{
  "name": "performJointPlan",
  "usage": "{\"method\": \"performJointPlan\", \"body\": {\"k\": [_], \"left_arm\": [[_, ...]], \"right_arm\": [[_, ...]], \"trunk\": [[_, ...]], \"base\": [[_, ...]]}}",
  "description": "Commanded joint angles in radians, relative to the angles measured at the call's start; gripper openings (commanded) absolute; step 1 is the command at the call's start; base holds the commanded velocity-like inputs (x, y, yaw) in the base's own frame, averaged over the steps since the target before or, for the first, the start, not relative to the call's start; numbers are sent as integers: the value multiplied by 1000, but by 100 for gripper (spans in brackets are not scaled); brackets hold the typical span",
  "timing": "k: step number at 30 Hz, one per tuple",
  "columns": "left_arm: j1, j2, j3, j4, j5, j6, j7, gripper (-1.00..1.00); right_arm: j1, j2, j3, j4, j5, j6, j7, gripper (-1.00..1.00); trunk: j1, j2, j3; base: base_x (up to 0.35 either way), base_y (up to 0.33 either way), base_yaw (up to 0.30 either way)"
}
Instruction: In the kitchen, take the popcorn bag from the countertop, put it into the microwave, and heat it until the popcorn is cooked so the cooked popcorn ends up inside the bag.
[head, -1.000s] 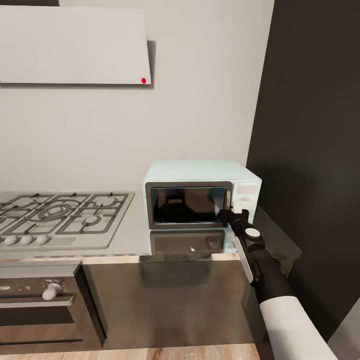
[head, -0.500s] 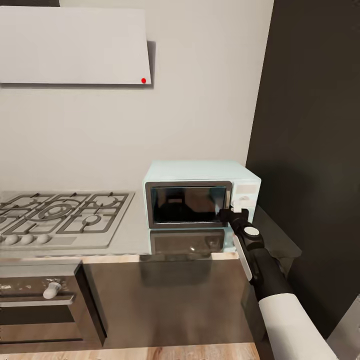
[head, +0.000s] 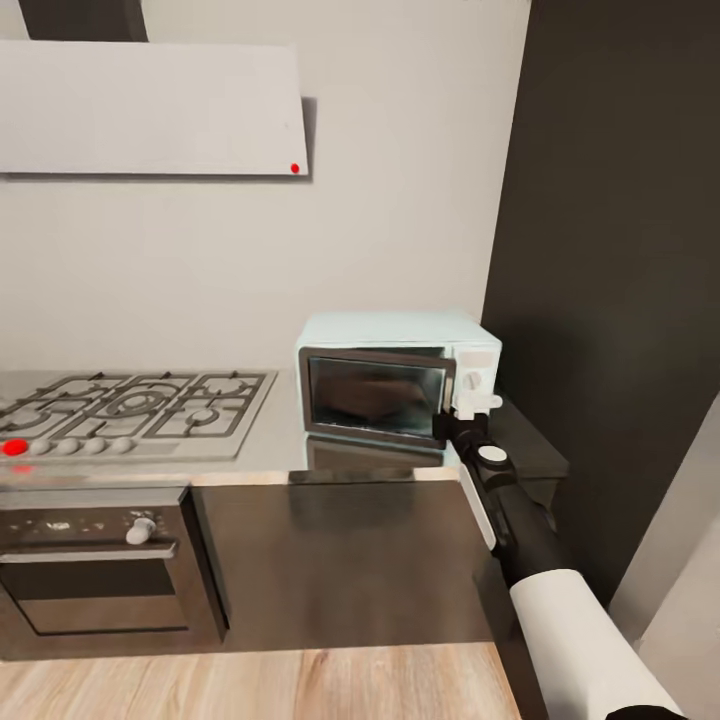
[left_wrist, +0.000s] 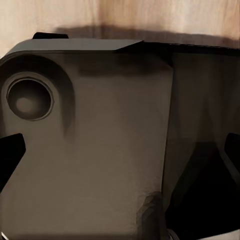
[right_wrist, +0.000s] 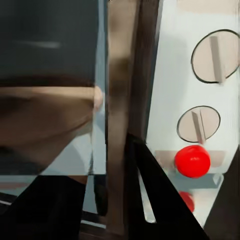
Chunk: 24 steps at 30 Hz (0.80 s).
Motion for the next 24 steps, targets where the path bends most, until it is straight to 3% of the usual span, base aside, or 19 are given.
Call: {"method": "performJointPlan", "body": {"k": [1, 15, 24], "left_arm": [[0, 0, 0, 0, 6, -3, 0, 100], [0, 0, 0, 0, 7, -3, 0, 100], [0, 0, 0, 0, 7, -3, 0, 100]], "right_arm": [[-1, 0, -29, -2, 21, 8, -10, -100], [-1, 0, -29, -2, 21, 8, -9, -100], [-1, -1, -30, -2, 19, 9, -9, -100]], "trunk": [[-1, -1, -1], [-1, -1, -1], [-1, -1, -1]], "base": [[-219, 0, 0], [-167, 0, 0], [-1, 0, 0]]}}
